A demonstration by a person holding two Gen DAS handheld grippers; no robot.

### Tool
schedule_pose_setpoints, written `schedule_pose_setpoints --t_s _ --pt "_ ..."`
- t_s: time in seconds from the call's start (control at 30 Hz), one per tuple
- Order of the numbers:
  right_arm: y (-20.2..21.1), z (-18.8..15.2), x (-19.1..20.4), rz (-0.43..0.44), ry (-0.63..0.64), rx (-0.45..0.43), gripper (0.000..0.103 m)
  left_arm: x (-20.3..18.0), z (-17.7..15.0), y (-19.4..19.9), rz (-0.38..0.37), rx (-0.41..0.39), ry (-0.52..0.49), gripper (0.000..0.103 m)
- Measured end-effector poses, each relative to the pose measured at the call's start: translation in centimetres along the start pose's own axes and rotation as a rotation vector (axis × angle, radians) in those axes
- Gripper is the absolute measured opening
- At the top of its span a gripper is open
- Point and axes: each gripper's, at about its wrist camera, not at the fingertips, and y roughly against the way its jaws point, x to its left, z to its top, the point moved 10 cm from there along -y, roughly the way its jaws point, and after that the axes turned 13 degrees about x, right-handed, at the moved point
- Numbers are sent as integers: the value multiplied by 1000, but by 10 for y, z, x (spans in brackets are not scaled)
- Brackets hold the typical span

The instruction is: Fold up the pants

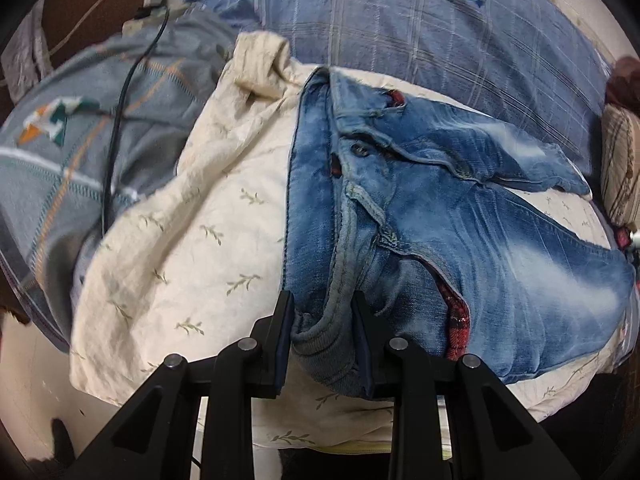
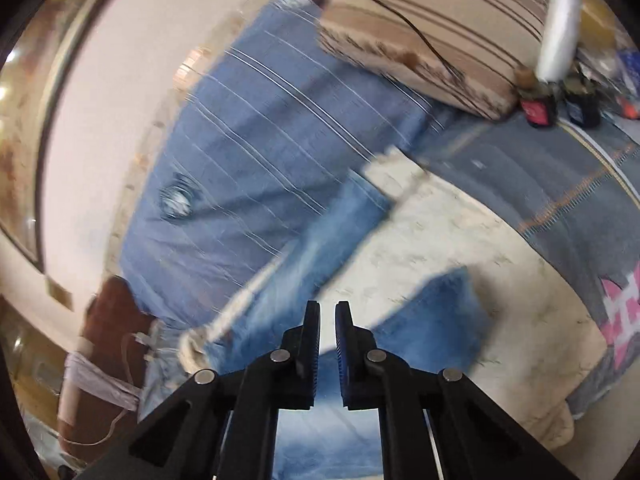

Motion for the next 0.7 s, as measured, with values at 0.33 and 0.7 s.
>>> schedule_pose_setpoints --t_s 0.33,0.7 --pt "3 -1 -105 -145 11 -23 12 -6 3 5 81 -10 -41 35" --pt "-64 -16 -62 -45 141 313 15 -4 -1 -8 142 32 -16 35"
